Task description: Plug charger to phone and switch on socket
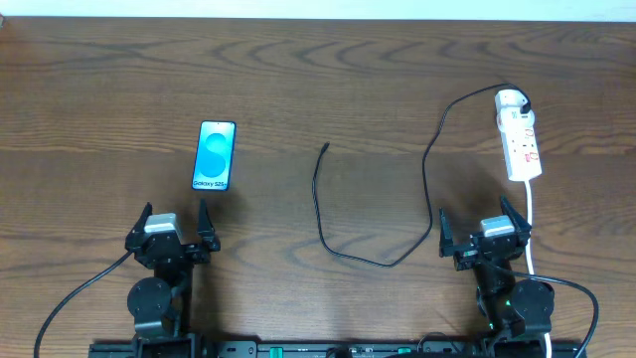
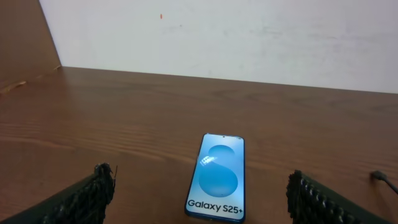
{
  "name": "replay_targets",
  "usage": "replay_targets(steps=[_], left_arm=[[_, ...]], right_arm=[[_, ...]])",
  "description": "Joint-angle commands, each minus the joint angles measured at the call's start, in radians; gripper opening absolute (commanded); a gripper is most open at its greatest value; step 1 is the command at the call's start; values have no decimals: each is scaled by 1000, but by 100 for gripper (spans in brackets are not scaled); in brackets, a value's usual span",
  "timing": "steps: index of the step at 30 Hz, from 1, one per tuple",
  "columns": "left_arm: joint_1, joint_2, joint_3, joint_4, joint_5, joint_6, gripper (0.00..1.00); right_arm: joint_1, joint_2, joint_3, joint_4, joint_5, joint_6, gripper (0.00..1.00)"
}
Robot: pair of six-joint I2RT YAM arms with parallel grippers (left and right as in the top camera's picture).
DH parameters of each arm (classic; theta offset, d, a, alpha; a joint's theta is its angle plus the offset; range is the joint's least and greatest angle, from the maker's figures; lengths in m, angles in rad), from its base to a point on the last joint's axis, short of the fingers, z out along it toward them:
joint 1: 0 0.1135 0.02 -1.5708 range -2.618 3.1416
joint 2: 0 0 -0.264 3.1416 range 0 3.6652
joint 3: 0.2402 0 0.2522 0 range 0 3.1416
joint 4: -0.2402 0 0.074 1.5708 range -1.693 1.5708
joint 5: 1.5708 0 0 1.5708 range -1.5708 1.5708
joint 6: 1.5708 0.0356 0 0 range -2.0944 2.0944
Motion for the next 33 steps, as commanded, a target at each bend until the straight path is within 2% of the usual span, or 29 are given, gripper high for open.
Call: replay_targets(steps=[1, 33], left_arm=[[-4, 3, -2, -40, 25, 18, 90], [-4, 21, 99, -41, 29, 21, 90]], right_arm=[[-6, -6, -2, -3, 1, 11, 99], [-6, -6, -2, -3, 1, 11, 99]])
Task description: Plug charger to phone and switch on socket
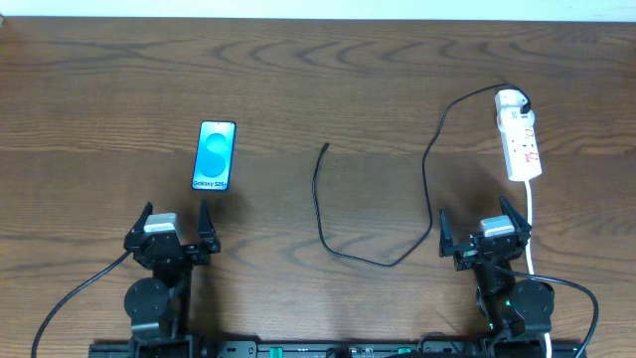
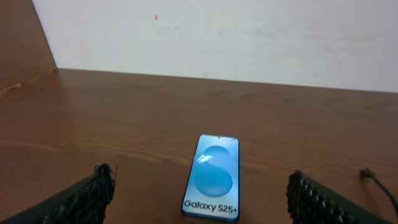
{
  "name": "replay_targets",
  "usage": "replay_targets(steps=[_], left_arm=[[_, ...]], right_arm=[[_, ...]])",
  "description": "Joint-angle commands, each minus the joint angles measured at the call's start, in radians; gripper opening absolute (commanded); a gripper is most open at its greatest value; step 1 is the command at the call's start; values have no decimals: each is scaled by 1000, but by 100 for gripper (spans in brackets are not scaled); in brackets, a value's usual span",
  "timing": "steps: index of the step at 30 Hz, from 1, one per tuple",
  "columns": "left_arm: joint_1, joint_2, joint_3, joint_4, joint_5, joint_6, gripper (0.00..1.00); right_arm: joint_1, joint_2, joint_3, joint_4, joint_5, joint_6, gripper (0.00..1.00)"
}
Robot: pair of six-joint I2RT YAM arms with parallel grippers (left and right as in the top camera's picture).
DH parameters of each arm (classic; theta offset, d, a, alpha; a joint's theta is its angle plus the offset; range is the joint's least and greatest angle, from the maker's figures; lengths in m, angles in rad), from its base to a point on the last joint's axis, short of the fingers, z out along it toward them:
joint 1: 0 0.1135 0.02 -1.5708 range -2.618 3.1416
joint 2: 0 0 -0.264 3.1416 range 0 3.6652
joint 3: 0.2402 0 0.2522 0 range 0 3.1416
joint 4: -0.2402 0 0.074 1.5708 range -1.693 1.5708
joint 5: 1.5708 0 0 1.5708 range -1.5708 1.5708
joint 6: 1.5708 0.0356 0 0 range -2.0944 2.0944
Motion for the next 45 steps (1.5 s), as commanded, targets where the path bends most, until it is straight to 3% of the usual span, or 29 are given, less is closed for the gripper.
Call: replay_targets(steps=[1, 13, 28, 45], left_arm=[[-4, 28, 56, 3, 13, 18, 91], [-4, 279, 209, 2, 22, 18, 90], [-4, 739, 541, -25, 171, 17, 90], [-4, 1161, 1041, -420, 174, 21, 91]], right_arm=[[-6, -6, -2, -3, 1, 11, 99], [-6, -6, -2, -3, 1, 11, 99], [-6, -6, -2, -3, 1, 11, 99], [-6, -6, -2, -3, 1, 11, 99]])
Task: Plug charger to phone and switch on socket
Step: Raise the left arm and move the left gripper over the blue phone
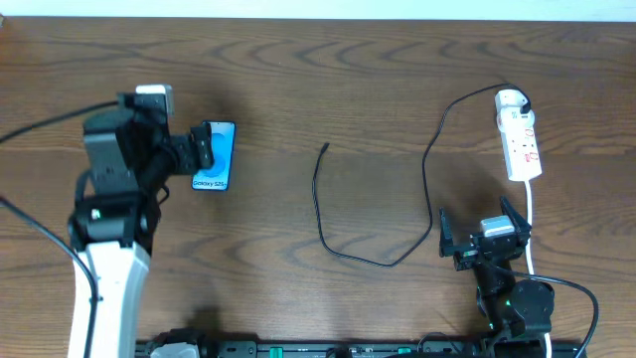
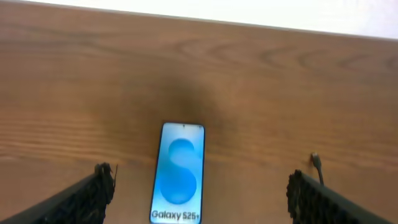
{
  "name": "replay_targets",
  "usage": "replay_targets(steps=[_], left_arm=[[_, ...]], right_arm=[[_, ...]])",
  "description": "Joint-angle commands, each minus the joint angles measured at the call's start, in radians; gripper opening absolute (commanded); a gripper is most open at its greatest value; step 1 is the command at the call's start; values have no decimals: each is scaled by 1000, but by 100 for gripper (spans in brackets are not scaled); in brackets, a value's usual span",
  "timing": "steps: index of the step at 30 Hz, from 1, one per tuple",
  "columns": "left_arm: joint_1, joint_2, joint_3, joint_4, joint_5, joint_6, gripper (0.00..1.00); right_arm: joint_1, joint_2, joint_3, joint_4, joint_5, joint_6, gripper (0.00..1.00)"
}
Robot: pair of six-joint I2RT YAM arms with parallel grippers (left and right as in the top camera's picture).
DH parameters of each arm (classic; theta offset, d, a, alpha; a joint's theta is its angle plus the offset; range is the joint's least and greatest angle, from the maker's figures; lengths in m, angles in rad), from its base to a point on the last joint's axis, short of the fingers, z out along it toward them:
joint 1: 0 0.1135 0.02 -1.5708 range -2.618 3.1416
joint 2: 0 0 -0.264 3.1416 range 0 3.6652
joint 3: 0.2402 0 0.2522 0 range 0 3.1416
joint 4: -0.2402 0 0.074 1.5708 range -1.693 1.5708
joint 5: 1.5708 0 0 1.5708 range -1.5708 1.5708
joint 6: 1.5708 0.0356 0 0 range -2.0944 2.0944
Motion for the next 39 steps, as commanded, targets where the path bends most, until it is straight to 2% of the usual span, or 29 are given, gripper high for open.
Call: replay_targets(steps=[1, 5, 23, 31, 39], left_arm=[[-4, 74, 132, -85, 14, 19, 91], [-4, 178, 277, -217, 14, 32, 91], [-24, 561, 726, -614, -6, 108, 91], [-40, 660, 739, -623, -10, 117, 91], [-40, 663, 730, -636, 11, 92, 90]], right_arm=[[-6, -6, -2, -3, 1, 11, 99], [-6, -6, -2, -3, 1, 11, 99], [-6, -6, -2, -3, 1, 11, 99], [-6, -6, -2, -3, 1, 11, 99], [-6, -6, -2, -3, 1, 10, 99]])
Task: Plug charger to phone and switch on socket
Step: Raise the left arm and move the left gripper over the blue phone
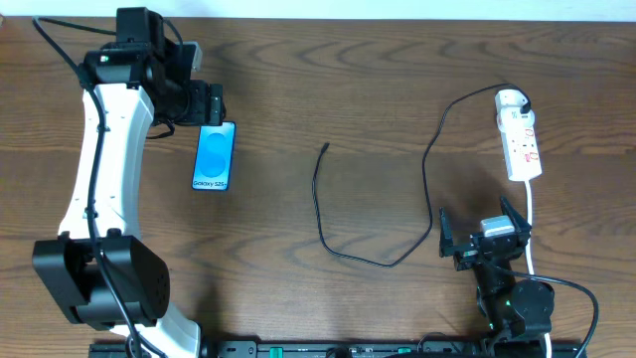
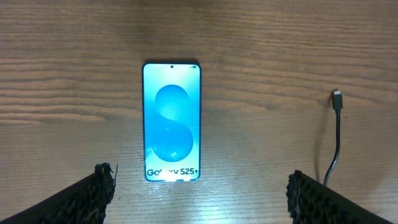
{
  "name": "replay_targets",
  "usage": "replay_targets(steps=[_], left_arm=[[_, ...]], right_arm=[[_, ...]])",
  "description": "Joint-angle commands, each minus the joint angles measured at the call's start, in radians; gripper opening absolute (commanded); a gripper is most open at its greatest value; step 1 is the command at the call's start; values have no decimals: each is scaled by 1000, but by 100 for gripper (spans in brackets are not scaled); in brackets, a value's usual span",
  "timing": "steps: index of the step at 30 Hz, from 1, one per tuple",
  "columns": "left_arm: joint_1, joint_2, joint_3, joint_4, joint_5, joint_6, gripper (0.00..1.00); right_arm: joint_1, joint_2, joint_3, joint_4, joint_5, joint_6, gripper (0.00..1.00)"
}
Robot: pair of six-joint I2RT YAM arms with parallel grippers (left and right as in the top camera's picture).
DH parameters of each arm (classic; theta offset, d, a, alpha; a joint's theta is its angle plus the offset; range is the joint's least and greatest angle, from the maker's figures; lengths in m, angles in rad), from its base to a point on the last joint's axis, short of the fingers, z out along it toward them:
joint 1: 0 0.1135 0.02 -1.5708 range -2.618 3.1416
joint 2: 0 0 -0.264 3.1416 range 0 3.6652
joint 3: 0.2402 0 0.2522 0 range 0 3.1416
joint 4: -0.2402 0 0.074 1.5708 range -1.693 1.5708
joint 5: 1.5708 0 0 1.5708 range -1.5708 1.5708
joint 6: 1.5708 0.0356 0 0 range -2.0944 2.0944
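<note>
The phone (image 1: pixel 215 156) lies face up at the left of the table, its blue screen lit; the left wrist view shows the phone (image 2: pixel 172 121) from straight above. My left gripper (image 1: pixel 204 103) hovers high over it, open, its fingertips (image 2: pixel 93 193) wide apart and holding nothing. The black charger cable (image 1: pixel 328 224) loops across the middle of the table. Its free plug end (image 1: pixel 325 149) lies right of the phone, and the plug end (image 2: pixel 336 94) also shows in the wrist view. The cable runs to a white power strip (image 1: pixel 522 147) at the right. My right gripper (image 1: pixel 482 239) rests open near the front edge.
A white adapter (image 1: pixel 510 99) sits in the far end of the power strip, whose white lead (image 1: pixel 532 224) runs down past the right arm. The left arm (image 1: pixel 94 169) stretches along the left side of the wooden table (image 1: pixel 298 70).
My left arm has reached further back and now looks straight down at the phone, with the whole phone and the cable tip in its view. Phone, cable and right arm are unmoved.
Both arms first rested at the front edge, grippers open, the left one facing the phone from low down. The left arm then stood raised beside the phone, still open. Now it hangs over the phone's far end, looking down on it.
</note>
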Motion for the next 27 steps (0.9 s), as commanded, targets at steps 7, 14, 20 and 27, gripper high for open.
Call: replay_targets(steps=[7, 14, 20, 27], left_arm=[[0, 14, -11, 53, -71, -5, 90], [0, 96, -11, 58, -98, -5, 91], [-1, 188, -11, 57, -99, -33, 90], [-1, 263, -11, 39, -98, -43, 91]], right_arm=[[-6, -5, -2, -3, 1, 10, 99], [-6, -5, -2, -3, 1, 11, 99], [-6, -5, -2, -3, 1, 11, 99], [-6, -5, -2, -3, 1, 10, 99]])
